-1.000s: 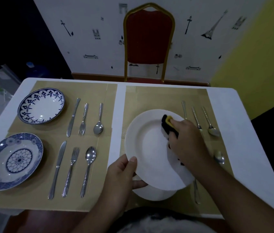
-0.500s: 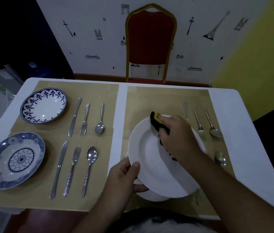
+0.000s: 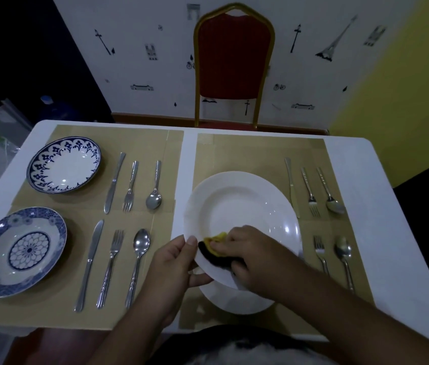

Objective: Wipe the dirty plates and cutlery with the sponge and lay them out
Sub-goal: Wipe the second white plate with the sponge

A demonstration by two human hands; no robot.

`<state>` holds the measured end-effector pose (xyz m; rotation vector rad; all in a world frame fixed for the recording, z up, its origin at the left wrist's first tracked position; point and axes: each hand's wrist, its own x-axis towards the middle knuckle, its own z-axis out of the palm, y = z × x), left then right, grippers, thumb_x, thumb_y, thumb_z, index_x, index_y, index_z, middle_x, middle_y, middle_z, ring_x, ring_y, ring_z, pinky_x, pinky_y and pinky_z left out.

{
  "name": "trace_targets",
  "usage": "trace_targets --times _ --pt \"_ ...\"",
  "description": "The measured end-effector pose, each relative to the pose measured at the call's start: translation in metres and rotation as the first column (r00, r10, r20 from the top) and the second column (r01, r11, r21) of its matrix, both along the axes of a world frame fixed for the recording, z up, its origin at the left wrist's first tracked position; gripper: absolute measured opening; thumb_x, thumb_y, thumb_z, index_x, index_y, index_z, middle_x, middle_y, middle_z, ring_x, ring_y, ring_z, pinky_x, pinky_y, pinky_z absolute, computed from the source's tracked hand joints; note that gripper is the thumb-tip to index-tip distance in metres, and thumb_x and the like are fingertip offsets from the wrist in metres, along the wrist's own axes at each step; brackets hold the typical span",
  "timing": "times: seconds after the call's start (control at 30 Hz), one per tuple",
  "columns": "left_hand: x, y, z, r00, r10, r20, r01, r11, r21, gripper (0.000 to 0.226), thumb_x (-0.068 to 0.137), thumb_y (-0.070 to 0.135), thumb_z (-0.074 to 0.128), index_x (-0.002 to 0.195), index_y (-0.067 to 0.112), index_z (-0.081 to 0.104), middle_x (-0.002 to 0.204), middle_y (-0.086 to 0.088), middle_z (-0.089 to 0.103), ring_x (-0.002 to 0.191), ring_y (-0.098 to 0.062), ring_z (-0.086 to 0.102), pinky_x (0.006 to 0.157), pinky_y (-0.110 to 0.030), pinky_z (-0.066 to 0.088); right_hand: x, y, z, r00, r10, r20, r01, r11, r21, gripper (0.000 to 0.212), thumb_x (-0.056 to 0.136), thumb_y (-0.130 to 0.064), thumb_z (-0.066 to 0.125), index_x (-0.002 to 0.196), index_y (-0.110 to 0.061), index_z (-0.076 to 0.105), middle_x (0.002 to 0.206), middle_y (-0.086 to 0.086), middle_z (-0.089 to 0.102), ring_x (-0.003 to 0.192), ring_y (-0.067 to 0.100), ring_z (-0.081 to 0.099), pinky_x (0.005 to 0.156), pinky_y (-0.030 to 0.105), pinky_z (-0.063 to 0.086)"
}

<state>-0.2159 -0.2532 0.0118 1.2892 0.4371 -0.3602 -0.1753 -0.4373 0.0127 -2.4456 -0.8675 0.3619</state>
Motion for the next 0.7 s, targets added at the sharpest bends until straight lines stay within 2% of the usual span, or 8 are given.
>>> trace_targets --times 0.1,0.17,0.27,0.37,0.43,0.57,0.63,0.7 --pt "-0.002 -0.004 -0.002 1.0 -0.018 0.001 0.018 1.0 0.009 0.03 0.106 0.019 0.044 0.117 0.008 0.07 0.106 -0.014 0.077 0.097 -0.028 0.074 0.075 -0.044 0.061 0.007 0.004 0.0 0.993 -0.043 0.106 0.043 0.999 -0.003 0.046 0.088 -0.021 0.047 0.132 -0.032 0.053 0.105 -0.001 0.057 0.093 0.017 0.045 0.078 0.034 0.045" --pt "-0.004 -0.008 -0.001 0.999 -0.034 -0.004 0.034 0.999 0.014 0.028 0.105 0.015 0.045 0.115 0.008 0.07 0.104 -0.014 0.077 0.093 -0.026 0.074 0.07 -0.04 0.061 0.027 0.005 0.003 0.971 -0.164 0.175 0.168 0.986 -0.005 0.042 0.089 -0.019 0.052 0.13 -0.029 0.055 0.106 0.001 0.057 0.096 0.019 0.046 0.078 0.035 0.046" --pt "-0.004 -0.009 0.0 1.0 0.03 -0.003 -0.03 0.999 -0.014 0.028 0.105 0.013 0.044 0.117 0.006 0.069 0.106 -0.013 0.077 0.095 -0.027 0.075 0.072 -0.041 0.061 0.057 -0.008 0.005 0.904 -0.312 0.293 0.363 0.922 -0.137 0.037 0.084 -0.011 0.06 0.118 -0.025 0.062 0.096 0.004 0.053 0.092 0.027 0.047 0.066 0.042 0.049" --pt "0.0 -0.004 -0.001 0.995 0.095 0.022 -0.096 0.995 0.006 0.028 0.106 0.011 0.043 0.113 0.009 0.07 0.106 -0.013 0.077 0.096 -0.029 0.075 0.071 -0.042 0.063 0.054 -0.018 0.004 0.873 -0.351 0.338 0.451 0.845 -0.287 0.018 0.085 -0.017 0.059 0.102 -0.016 0.065 0.093 0.005 0.05 0.092 0.027 0.046 0.059 0.034 0.046" --pt "0.002 -0.004 -0.001 0.993 0.116 0.021 -0.116 0.993 0.009 0.028 0.105 0.011 0.044 0.11 0.009 0.071 0.105 -0.014 0.077 0.096 -0.03 0.075 0.07 -0.043 0.063 0.041 -0.015 0.002 0.871 -0.376 0.317 0.471 0.823 -0.317 0.015 0.086 -0.017 0.055 0.099 -0.014 0.061 0.092 0.004 0.048 0.092 0.025 0.046 0.06 0.03 0.039" --pt "0.007 -0.005 -0.003 0.997 0.075 0.035 -0.076 0.997 0.014 0.028 0.105 0.013 0.044 0.114 0.009 0.071 0.106 -0.014 0.076 0.097 -0.03 0.074 0.072 -0.041 0.062 0.02 0.01 0.001 0.876 -0.46 0.144 0.469 0.883 -0.032 0.029 0.086 -0.015 0.055 0.114 -0.019 0.062 0.091 -0.001 0.047 0.084 0.015 0.044 0.07 0.026 0.039" --pt "0.013 -0.006 -0.002 0.998 0.017 0.056 -0.019 0.999 0.032 0.029 0.106 0.017 0.045 0.114 0.01 0.071 0.106 -0.016 0.076 0.097 -0.032 0.074 0.074 -0.043 0.062 0.016 0.023 0.003 0.921 -0.375 0.107 0.368 0.926 0.079 0.039 0.085 -0.013 0.056 0.122 -0.022 0.061 0.096 0.0 0.053 0.089 0.014 0.045 0.077 0.027 0.043" --pt "0.017 -0.005 -0.002 0.998 0.013 0.061 -0.015 0.999 0.031 0.03 0.106 0.021 0.044 0.116 0.01 0.071 0.106 -0.015 0.076 0.097 -0.032 0.074 0.075 -0.044 0.062 0.013 0.024 0.004 0.956 -0.28 0.088 0.271 0.958 0.097 0.043 0.083 -0.012 0.055 0.124 -0.024 0.061 0.097 -0.001 0.056 0.091 0.014 0.045 0.076 0.027 0.044"
